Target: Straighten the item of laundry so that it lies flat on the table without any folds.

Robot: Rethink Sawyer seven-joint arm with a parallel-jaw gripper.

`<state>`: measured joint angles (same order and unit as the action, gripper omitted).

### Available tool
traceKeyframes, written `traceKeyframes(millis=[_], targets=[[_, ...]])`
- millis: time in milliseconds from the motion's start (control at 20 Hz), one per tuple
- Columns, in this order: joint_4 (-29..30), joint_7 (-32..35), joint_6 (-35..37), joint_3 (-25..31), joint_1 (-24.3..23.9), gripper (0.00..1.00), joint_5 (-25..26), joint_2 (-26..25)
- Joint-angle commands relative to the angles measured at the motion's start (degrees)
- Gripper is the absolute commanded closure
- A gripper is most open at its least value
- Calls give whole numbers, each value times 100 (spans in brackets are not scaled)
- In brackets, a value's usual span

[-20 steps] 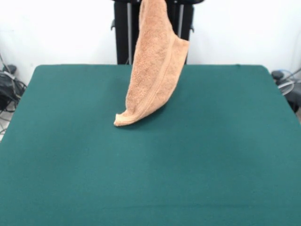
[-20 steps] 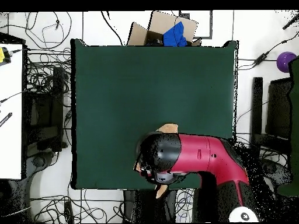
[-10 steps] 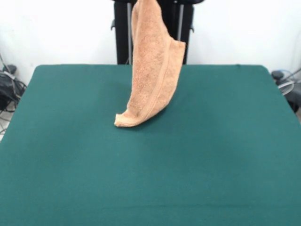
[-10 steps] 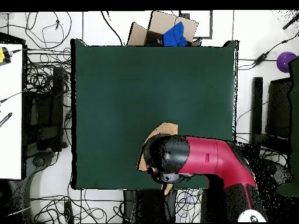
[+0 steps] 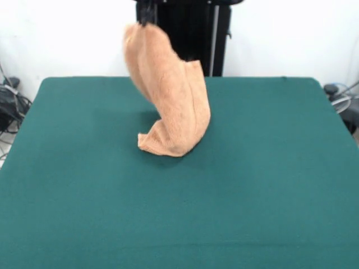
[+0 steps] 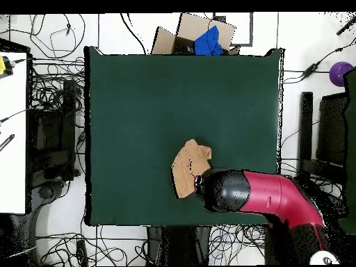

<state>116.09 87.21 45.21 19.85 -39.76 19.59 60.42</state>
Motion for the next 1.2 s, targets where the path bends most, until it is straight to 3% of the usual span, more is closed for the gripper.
traceKeyframes(millis=[50, 450, 900, 1200], targets=[[850, -1412, -1260, 1186, -712, 100, 374, -494], [772, -1440, -713, 1964, -1240, 100, 170, -348], [334, -1392, -645, 2475, -1370, 100, 436, -801], [-116, -1530, 118, 2905, -1471, 100, 112, -597]])
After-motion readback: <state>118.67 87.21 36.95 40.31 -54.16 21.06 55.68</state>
